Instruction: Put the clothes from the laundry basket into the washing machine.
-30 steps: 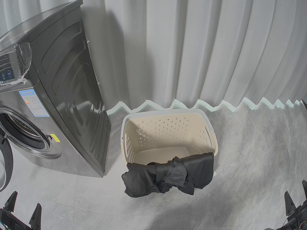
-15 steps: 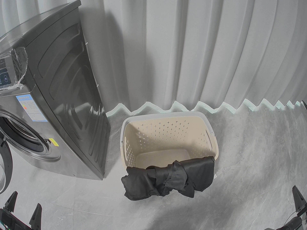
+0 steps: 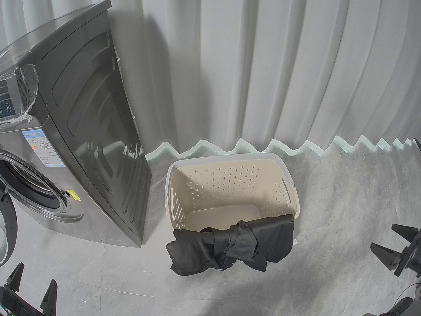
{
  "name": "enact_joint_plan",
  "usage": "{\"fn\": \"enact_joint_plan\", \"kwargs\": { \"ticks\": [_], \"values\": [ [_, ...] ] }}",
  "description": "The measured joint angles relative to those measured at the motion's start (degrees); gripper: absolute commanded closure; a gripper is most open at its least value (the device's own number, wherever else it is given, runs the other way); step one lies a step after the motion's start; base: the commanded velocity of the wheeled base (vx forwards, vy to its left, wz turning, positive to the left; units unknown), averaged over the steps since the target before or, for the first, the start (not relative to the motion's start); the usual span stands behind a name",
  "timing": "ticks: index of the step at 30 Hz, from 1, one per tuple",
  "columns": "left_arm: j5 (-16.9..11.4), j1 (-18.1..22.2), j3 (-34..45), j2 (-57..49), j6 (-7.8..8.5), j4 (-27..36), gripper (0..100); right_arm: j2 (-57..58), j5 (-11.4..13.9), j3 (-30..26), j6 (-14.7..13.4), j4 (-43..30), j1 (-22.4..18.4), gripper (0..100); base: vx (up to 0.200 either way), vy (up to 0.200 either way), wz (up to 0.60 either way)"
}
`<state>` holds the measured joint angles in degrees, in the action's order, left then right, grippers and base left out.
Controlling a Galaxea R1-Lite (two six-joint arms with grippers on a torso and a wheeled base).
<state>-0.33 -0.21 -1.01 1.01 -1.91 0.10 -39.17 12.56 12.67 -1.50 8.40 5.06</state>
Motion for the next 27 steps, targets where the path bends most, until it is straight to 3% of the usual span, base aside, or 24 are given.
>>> {"fn": "enact_joint_plan", "kwargs": {
  "ticks": [4,9,27],
  "values": [
    [0.0,0.02,0.0,0.0,0.02,0.0,0,-9.56,-0.02,0.21,-3.25,5.91,4.58,0,0.0,0.0,0.0],
    [0.01,0.05,0.0,0.0,0.0,0.0,0,-21.22,-1.83,0.72,-5.12,13.35,8.17,0,0.0,0.0,0.0],
    [0.01,0.0,0.0,0.0,0.0,0.0,0,-59.43,-8.24,2.57,-7.12,44.42,11.47,0,0.0,0.0,0.0]
  ]
}}
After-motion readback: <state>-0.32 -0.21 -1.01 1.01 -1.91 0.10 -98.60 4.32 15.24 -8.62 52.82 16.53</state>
